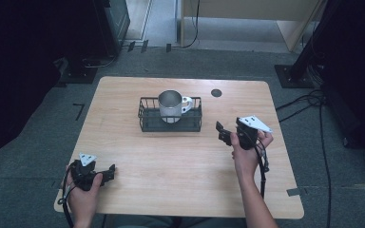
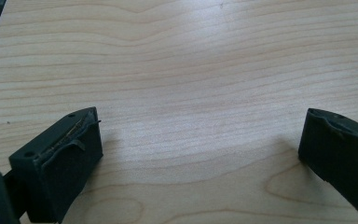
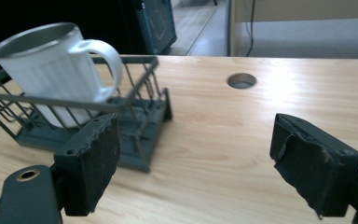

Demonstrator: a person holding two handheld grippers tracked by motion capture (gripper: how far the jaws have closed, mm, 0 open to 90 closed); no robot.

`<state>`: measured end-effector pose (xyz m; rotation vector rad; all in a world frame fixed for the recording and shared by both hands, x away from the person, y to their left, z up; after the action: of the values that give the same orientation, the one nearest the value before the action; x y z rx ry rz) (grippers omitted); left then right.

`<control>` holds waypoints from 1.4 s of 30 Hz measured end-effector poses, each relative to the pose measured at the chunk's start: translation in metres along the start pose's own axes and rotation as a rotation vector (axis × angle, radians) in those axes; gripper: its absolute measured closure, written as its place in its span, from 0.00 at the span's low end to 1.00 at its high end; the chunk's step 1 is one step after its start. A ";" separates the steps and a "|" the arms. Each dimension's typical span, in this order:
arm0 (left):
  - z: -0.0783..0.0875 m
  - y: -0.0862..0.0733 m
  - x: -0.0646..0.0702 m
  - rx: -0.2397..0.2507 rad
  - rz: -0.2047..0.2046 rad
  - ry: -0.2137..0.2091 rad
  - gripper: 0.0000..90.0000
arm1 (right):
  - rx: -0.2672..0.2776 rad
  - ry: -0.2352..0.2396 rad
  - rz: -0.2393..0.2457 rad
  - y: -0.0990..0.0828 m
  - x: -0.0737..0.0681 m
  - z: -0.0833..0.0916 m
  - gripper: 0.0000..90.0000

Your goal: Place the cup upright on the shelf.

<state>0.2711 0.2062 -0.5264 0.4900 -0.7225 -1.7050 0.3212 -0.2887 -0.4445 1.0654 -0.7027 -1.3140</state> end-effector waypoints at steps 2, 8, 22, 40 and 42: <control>0.000 0.000 0.000 0.000 0.000 0.000 0.00 | -0.010 -0.020 0.002 -0.008 0.011 0.009 0.18; 0.000 0.000 0.000 0.000 0.000 0.000 0.00 | -0.025 -0.048 -0.006 -0.024 0.029 0.020 0.18; 0.000 0.000 0.000 0.000 0.000 0.000 0.00 | -0.078 -0.133 -0.050 -0.058 0.077 0.046 0.18; 0.000 0.000 0.000 0.000 0.000 0.000 0.00 | -0.147 -0.212 -0.059 -0.095 0.125 0.079 0.19; 0.000 0.000 0.000 0.000 0.000 0.000 0.00 | -0.155 -0.215 -0.059 -0.099 0.128 0.083 0.19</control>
<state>0.2711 0.2062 -0.5264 0.4902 -0.7229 -1.7049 0.2279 -0.4240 -0.5222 0.8326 -0.7197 -1.5241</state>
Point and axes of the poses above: each handheld gripper's, and its own axes: z roughly backward along the jaws, y roughly out of its top, x roughly to its right, the point moved 1 cm from there along -z, roughly forward along the jaws, and after that the axes turned 5 degrees about -y, right-handed, at the moved point
